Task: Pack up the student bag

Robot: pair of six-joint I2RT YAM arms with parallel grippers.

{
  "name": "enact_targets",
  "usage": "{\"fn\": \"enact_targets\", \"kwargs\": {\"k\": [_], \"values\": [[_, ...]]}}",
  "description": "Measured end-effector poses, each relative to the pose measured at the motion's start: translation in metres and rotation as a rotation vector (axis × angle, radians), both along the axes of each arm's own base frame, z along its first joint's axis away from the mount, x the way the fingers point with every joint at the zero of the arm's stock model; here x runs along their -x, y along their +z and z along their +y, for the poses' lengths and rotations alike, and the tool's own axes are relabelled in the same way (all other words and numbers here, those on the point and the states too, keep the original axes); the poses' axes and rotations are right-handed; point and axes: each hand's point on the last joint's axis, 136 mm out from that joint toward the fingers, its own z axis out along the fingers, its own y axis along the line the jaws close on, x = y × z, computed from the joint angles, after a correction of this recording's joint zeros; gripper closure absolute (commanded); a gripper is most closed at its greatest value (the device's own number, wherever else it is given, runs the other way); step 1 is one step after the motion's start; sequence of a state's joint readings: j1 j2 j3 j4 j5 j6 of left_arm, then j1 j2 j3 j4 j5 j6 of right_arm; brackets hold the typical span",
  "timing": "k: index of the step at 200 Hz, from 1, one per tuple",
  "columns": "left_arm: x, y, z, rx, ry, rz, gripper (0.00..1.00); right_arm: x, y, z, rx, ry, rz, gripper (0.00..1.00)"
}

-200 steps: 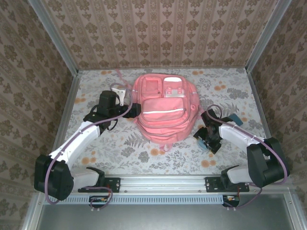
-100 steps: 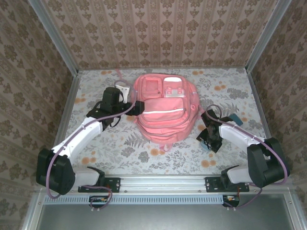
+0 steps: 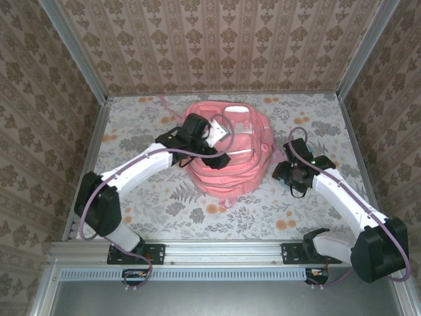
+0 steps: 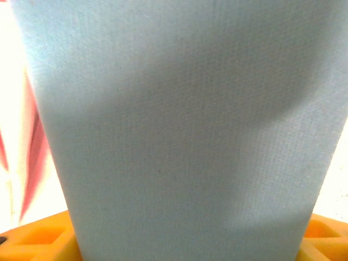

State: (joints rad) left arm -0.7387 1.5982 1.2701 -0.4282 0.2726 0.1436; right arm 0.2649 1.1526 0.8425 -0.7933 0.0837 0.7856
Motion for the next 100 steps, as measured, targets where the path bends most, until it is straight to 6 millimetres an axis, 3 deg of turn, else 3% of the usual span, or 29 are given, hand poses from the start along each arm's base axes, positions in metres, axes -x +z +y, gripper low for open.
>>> {"fn": "enact_targets", "kwargs": {"k": [39,73,100], "values": [[0.011,-0.029,-0.018,-0.114,-0.183,-0.006,0.19,-0.006,0.008,-0.002,-0.011,0.025,-0.019,0.33],[0.005,-0.041,-0.024,-0.162,-0.247,-0.015,0.28,-0.006,0.008,-0.002,-0.032,0.039,-0.013,0.33],[0.002,-0.051,-0.027,-0.195,-0.279,-0.006,0.29,-0.006,0.008,-0.003,-0.045,0.039,-0.011,0.34]]}}
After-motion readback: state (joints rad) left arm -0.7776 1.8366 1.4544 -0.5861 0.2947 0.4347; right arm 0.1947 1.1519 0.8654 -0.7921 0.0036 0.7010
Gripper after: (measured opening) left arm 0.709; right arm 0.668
